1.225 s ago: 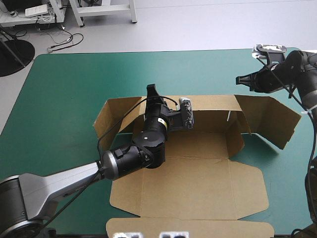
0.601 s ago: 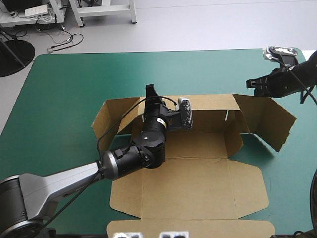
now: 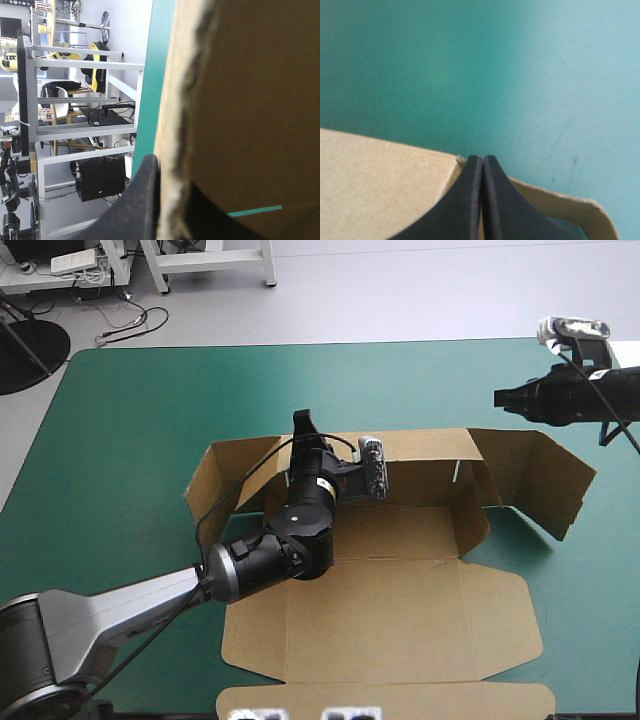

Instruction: Fold the box

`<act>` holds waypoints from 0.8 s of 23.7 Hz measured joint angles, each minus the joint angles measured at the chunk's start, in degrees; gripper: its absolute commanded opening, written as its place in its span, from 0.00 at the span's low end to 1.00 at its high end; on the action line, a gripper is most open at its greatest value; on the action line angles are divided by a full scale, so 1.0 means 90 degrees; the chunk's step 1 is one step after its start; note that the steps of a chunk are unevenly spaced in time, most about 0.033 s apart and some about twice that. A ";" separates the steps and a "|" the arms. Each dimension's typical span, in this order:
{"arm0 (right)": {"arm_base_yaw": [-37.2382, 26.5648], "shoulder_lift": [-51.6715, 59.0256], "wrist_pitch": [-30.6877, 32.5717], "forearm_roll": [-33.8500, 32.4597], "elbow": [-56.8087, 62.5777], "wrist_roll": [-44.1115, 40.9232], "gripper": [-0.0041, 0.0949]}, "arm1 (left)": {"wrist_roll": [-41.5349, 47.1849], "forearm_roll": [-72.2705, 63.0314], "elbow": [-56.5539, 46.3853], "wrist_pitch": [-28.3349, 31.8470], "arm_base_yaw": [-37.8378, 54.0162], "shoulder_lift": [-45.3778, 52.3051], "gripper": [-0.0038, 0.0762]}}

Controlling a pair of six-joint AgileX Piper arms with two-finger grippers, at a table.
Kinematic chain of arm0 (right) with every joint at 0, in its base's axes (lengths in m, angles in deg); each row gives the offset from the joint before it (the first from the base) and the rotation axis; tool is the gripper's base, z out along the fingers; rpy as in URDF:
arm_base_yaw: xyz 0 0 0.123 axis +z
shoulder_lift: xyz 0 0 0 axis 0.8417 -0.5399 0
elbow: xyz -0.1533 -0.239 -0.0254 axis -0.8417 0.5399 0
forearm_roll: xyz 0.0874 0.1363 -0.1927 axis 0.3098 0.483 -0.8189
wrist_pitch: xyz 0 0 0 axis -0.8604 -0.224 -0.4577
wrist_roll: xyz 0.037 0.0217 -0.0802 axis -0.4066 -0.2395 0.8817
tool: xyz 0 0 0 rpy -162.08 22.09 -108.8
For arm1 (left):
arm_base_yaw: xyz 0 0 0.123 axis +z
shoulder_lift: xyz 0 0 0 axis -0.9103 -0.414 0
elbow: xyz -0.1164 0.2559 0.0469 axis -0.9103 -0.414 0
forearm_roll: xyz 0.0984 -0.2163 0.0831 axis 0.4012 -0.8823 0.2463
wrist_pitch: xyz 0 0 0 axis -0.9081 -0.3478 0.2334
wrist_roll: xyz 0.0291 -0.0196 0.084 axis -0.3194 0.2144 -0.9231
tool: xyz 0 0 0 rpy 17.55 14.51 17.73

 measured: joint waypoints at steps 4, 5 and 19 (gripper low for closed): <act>0.0000 -0.0107 -0.0203 -0.0206 -0.0279 -0.0195 0.02 | 0.0000 0.0011 0.0000 -0.0005 0.0000 0.0000 0.04; 0.0000 -0.0197 -0.0204 -0.0225 -0.0296 -0.0212 0.02 | 0.0000 0.0011 0.0000 -0.0005 0.0000 0.0000 0.04; 0.0000 -0.1084 0.0519 -0.1145 -0.0308 -0.0340 0.02 | 0.0000 0.0018 0.0000 -0.0024 0.0000 0.0000 0.04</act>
